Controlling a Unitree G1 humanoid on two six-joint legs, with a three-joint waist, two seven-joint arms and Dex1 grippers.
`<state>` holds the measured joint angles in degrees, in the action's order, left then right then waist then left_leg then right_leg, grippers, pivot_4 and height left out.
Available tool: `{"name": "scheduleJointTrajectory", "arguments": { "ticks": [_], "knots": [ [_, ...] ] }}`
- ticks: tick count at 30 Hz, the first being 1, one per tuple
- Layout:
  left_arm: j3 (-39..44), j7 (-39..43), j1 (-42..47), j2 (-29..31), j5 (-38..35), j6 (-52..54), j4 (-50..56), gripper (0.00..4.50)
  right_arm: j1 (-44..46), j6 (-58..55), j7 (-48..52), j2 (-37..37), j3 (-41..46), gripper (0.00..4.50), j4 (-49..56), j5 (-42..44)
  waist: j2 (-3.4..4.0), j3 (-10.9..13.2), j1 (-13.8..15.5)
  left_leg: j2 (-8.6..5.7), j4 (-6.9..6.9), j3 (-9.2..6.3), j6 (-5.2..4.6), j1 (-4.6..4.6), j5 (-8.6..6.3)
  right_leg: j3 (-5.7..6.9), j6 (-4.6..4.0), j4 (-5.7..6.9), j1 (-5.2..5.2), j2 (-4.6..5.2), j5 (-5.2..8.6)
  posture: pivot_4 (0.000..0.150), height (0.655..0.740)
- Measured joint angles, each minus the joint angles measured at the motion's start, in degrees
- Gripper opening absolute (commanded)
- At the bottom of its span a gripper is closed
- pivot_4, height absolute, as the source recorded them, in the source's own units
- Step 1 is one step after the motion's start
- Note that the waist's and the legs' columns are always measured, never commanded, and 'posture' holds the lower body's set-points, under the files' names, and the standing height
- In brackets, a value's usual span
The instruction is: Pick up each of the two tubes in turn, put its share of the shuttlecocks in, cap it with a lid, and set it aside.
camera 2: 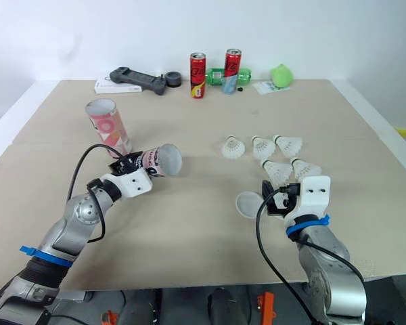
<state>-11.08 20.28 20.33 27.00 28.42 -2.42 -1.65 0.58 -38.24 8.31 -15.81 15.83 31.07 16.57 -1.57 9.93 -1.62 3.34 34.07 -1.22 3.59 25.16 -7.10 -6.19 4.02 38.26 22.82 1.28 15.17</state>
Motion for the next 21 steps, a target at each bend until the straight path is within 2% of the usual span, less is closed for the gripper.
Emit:
{"name": "scheduleJointTrajectory", "arguments": {
  "ticks": [15, 16, 17, 20, 21],
  "knots": [
    [0.26, -0.90, -2.00, -0.18, 0.26, 1.71, 2.86, 3.23, 14.46, 5.96, 1.55, 0.69, -2.51, 4.48, -23.11, -0.92, 0.02, 0.00, -0.34, -0.07, -0.07, 0.02, -0.01, 0.05, 0.00, -0.10, 0.13, -0.05, 0.03, -0.01, 0.01, 0.150, 0.7400],
    [0.27, -0.90, -2.15, -0.14, 0.27, 1.82, 3.11, 3.23, 15.85, 6.91, 1.55, 0.91, -2.73, 3.96, -25.04, -1.07, 0.03, 0.00, -0.40, -0.07, -0.07, 0.02, -0.01, 0.06, 0.00, -0.11, 0.13, -0.05, 0.03, -0.02, 0.01, 0.150, 0.7400],
    [0.27, -0.89, -2.26, -0.12, 0.27, 2.03, 3.36, 3.23, 16.41, 7.42, 1.57, 0.97, -2.85, 3.86, -25.70, -1.10, 0.03, 0.00, -0.41, -0.08, -0.07, 0.02, -0.01, 0.06, 0.00, -0.11, 0.12, -0.05, 0.03, -0.01, 0.02, 0.150, 0.7400],
    [0.26, -0.88, -2.42, 0.00, 0.28, 2.34, 3.71, 3.23, 18.11, 8.54, 1.53, 1.16, -3.07, 2.32, -27.41, -1.16, 0.03, 0.00, -0.52, -0.09, -0.08, 0.02, -0.01, 0.08, 0.00, -0.13, 0.15, -0.05, 0.03, -0.01, 0.01, 0.150, 0.7400],
    [0.25, -0.87, -2.47, 0.06, 0.28, 2.35, 3.79, 3.23, 18.39, 8.84, 1.52, 1.16, -3.14, 2.04, -27.76, -1.15, 0.03, 0.00, -0.53, -0.09, -0.08, 0.02, -0.01, 0.08, 0.00, -0.13, 0.19, -0.05, 0.03, -0.01, -0.01, 0.150, 0.7400]
  ]
}}
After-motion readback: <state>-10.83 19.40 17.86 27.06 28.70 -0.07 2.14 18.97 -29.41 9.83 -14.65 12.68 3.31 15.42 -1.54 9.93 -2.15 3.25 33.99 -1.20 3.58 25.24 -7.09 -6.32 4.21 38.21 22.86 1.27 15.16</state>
